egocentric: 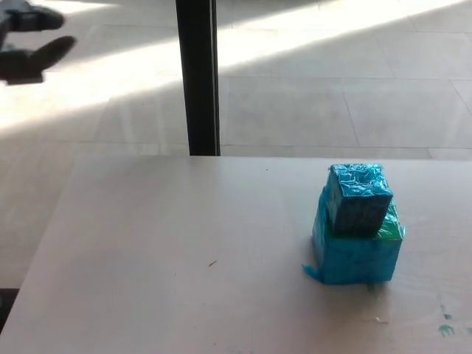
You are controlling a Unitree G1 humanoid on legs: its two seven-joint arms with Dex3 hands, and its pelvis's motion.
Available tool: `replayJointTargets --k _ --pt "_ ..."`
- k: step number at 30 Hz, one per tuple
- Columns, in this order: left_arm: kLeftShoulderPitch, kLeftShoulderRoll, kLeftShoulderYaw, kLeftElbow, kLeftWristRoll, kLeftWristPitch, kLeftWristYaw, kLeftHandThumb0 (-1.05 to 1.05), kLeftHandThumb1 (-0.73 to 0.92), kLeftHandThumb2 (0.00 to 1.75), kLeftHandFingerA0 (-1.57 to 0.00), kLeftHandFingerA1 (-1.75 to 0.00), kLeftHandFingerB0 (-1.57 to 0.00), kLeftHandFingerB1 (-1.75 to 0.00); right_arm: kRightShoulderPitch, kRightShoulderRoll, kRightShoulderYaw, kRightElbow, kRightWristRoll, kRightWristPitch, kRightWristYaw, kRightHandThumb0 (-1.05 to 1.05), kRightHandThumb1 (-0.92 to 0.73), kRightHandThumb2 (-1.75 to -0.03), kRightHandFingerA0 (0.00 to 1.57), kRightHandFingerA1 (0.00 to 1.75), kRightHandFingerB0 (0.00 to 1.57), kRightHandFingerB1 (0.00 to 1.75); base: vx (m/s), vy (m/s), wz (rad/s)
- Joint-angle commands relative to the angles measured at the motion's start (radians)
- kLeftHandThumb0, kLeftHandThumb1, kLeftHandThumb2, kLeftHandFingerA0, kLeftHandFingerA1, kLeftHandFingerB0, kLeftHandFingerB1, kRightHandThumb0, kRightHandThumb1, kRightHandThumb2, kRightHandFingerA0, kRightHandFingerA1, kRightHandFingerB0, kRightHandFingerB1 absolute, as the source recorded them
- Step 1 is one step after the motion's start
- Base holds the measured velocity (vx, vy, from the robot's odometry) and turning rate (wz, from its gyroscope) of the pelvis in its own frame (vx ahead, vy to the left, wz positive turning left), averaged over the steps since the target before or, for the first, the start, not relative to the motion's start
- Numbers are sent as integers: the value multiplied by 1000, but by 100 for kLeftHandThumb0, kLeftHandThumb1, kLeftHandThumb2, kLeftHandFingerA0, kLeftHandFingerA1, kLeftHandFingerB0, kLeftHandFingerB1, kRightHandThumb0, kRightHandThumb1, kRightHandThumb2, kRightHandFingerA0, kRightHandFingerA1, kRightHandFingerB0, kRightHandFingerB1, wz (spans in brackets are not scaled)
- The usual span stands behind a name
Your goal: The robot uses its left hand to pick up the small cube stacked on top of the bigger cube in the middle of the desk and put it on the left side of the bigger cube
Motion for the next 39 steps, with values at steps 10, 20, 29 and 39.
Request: replayJointTargets --k 10,20,29,39 --pt "-105 -344 -92 -91 66 5 -1 -96 58 73 -28 -61 -26 -43 7 -29 10 -3 -1 -23 5 -46 -70 -61 58 60 48 41 0 0 0" --pt "-117 -494 -89 -74 65 34 31 -95 62 60 -51 -109 -39 -42 -11 -35 20 19 -4 -14 4 -49 -55 -92 52 65 42 55 0 0 0" --pt "-97 -555 -195 -54 140 97 -59 -41 19 93 -6 -56 0 -50 -12 -25 17 -6 9 -2 -4 -43 -69 -61 57 59 48 41 0 0 0" --pt "-90 -565 -328 -22 191 182 -159 -95 50 103 0 -14 0 0 -22 -27 24 -8 -1 2 -7 -44 -70 -61 59 59 50 41 0 0 0"
